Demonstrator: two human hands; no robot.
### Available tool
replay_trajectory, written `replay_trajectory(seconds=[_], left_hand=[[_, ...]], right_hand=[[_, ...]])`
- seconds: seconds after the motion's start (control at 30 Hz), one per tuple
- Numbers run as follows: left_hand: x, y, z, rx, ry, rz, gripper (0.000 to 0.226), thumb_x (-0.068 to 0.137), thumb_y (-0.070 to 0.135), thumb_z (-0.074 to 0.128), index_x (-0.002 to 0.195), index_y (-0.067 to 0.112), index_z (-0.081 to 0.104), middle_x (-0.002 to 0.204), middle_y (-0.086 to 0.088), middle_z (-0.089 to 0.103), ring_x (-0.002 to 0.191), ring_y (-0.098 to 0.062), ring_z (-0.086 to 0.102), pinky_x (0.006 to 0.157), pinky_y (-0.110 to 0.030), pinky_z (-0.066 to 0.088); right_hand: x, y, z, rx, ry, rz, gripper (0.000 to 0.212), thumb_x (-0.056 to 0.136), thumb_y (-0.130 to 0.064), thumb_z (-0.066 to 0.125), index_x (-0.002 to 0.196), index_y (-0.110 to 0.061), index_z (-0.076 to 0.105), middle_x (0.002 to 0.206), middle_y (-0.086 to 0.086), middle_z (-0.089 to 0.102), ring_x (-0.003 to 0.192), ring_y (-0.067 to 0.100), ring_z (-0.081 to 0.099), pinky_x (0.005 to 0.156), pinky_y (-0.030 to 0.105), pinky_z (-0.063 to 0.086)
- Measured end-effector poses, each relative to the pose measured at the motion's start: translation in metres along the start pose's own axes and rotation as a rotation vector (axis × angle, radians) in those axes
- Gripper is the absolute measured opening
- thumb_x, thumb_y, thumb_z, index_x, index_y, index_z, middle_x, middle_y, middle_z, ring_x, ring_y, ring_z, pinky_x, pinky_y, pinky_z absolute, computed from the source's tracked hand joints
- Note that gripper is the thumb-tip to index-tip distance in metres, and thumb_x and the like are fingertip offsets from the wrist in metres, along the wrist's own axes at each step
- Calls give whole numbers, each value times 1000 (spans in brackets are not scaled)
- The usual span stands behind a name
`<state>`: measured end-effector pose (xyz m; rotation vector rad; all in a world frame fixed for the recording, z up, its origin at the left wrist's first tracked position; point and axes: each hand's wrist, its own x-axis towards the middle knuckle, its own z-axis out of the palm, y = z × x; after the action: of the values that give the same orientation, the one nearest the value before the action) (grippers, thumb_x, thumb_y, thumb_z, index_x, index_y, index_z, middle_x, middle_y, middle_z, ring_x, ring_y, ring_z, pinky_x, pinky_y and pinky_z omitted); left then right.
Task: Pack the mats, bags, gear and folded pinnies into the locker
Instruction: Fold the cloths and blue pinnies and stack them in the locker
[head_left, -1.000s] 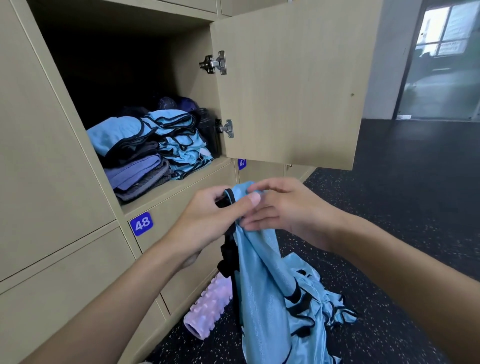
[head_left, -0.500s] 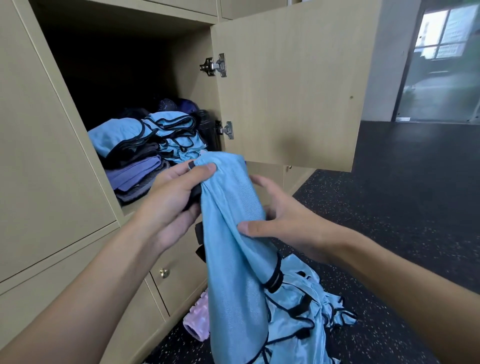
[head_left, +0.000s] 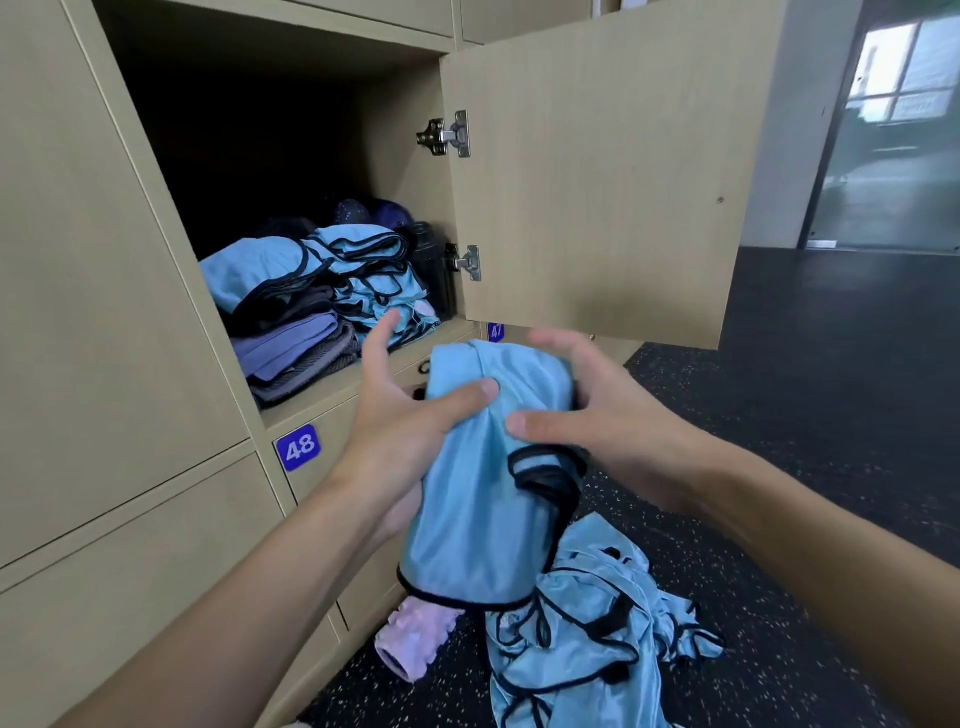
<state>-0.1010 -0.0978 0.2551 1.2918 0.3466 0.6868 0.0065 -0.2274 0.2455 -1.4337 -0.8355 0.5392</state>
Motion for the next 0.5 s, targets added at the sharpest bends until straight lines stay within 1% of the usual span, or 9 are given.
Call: replay_trajectory(seconds=[0.07, 0.13, 0.17, 0.23, 0.3, 0.37, 0.43, 0.47, 0.5], left_hand=[[1, 1, -1, 7, 46, 25, 90, 76, -5, 79, 139, 45, 38, 103, -11, 75, 84, -30, 75, 70, -48, 61], [1, -2, -1, 27, 79, 18, 83, 77, -1, 80, 135, 43, 40, 112, -14, 71, 84, -30, 75, 72, -50, 61], [1, -3, 0, 35, 87, 14, 79, 78, 0, 80, 134, 41, 41, 111, -14, 71, 82, -30, 75, 71, -49, 62], [0, -3, 0, 80, 94, 52, 72, 78, 4, 81, 131, 35, 43, 102, -8, 74, 79, -25, 75, 68, -44, 62], [2, -1, -3, 222, 83, 119, 66, 76, 16, 85, 128, 30, 47, 90, 6, 74, 78, -16, 74, 74, -40, 61], [6, -1, -7, 374, 35, 162, 63, 69, 33, 89, 121, 27, 55, 98, 2, 71, 80, -8, 71, 77, -33, 60], [9, 0, -12, 574, -21, 209, 69, 56, 56, 87, 115, 33, 60, 116, -1, 61, 98, -6, 66, 84, -27, 56], [9, 1, -14, 665, -55, 212, 76, 49, 63, 84, 116, 37, 59, 123, 2, 54, 109, -7, 61, 92, -27, 53], [10, 0, -16, 684, -108, 194, 80, 47, 62, 85, 118, 39, 55, 125, 5, 53, 115, -8, 59, 96, -29, 52]], right_hand=[[-1, 0, 3, -167, -9, -16, 61, 76, -4, 81, 126, -27, 52, 116, 3, 69, 101, 17, 70, 87, 34, 59], [-1, -2, 5, -267, 22, -35, 43, 78, -6, 80, 114, -20, 62, 103, 3, 73, 88, 15, 72, 77, 29, 60], [-1, -2, 6, -292, 42, -37, 34, 79, -8, 79, 109, -17, 66, 96, 3, 75, 80, 14, 72, 70, 26, 60], [-1, -2, 5, -308, 72, -24, 19, 81, -11, 78, 99, -13, 69, 84, 4, 74, 66, 12, 68, 60, 26, 56], [-2, -3, 2, -283, 85, -20, 12, 83, -13, 77, 93, -11, 70, 76, 2, 72, 63, 11, 66, 56, 26, 54], [-4, -5, -1, -250, 86, -42, 10, 85, -13, 75, 93, -12, 70, 74, 0, 71, 63, 11, 66, 57, 25, 54], [-6, -8, -2, -165, 78, -58, 12, 87, -11, 73, 98, -14, 69, 84, 1, 75, 73, 16, 71, 65, 28, 58], [-6, -8, -3, -101, 75, -59, 14, 88, -10, 71, 102, -15, 69, 90, 3, 76, 80, 19, 73, 71, 31, 60], [-5, -9, -3, -35, 69, -62, 16, 90, -9, 69, 104, -15, 69, 95, 5, 76, 84, 20, 73, 74, 32, 60]])
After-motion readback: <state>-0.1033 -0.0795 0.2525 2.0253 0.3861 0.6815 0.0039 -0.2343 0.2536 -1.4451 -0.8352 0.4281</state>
